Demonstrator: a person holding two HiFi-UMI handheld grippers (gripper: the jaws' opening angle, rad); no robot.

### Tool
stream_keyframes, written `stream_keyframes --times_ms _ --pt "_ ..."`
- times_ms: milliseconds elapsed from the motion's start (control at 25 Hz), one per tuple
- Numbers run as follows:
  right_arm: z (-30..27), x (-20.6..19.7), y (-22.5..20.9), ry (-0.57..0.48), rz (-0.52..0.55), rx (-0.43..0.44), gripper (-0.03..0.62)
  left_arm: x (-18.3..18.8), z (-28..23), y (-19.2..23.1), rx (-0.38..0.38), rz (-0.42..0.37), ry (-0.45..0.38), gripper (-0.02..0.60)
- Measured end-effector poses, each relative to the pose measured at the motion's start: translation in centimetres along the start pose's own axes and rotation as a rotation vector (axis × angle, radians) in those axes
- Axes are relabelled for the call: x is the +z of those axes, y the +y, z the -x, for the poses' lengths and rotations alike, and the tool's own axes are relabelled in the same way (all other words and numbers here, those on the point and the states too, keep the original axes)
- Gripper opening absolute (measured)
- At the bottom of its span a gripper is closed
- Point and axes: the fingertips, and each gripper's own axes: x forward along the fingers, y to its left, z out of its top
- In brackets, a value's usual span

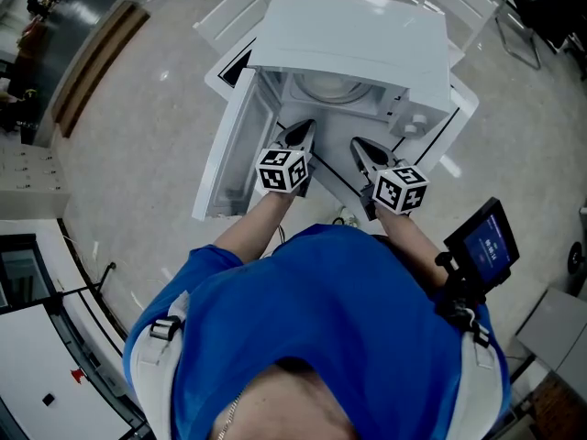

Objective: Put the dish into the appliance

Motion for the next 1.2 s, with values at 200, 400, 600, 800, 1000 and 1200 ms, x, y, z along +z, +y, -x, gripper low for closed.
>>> stream_keyframes --times_ms 200,400,600,800,1000,1200 --pt "1.9 -1.7 4.3 -0.005 0.017 -0.001 0.002 0.5 6.7 -3.0 -0.116 0.067 -0.067 0.008" --pt "2.6 -2.5 5.9 -0.007 0.029 0.004 0.002 0.9 10.3 -5.3 -0.217 0.106 -0.113 0.008" --pt "3.2 -3.3 7.5 -0.011 0.039 0.008 0.002 0.8 13.3 -6.9 -0.303 0.142 -0.141 0.008" --pt "5.2 -4.6 10.2 -0.023 0.045 0.003 0.002 -0.3 16.9 -8.6 -0.362 0.144 -0.15 0.008" --pt "6.7 -5.2 12.3 -0.026 0.057 -0.004 0.002 -1.0 19.5 -9.8 -0.375 0.118 -0.143 0.008" --pt "6.8 -5.6 11.7 -0.023 0.062 -0.01 0.002 -1.3 18.9 -9.6 -0.352 0.106 -0.15 0.008"
